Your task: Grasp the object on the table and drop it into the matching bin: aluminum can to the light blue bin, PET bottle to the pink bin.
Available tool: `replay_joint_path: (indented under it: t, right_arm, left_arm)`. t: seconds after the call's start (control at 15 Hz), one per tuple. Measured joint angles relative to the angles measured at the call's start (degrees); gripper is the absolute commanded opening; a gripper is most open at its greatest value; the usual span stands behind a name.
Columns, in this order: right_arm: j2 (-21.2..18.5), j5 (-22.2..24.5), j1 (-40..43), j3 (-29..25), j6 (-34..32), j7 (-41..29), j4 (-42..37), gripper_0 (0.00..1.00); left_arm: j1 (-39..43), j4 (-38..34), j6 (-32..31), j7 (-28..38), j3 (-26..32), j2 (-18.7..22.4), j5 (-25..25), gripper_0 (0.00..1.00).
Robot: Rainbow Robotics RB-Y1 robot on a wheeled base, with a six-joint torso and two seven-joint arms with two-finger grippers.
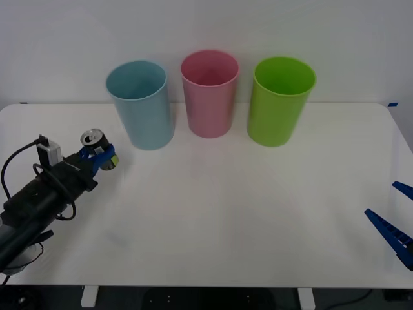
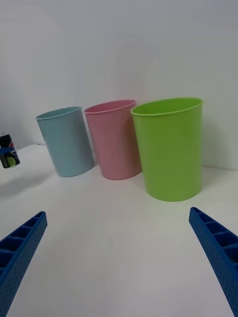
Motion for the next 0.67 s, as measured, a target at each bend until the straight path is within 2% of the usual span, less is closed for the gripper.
replay_joint_path:
  t: [0.27, 0.67]
  right_arm:
    - [0.0, 0.0, 0.0, 0.0, 0.0, 0.0, 0.0, 1.0]
    - [0.0, 0.0, 0.0, 0.0, 0.0, 0.0, 0.0, 1.0]
  left_arm:
    - [0.03, -2.86, -0.68, 2.38, 1.5, 1.86, 0.88, 0.0]
    - [0.03, -9.05, -2.99, 12.97, 3.29, 6.79, 1.25, 0.0]
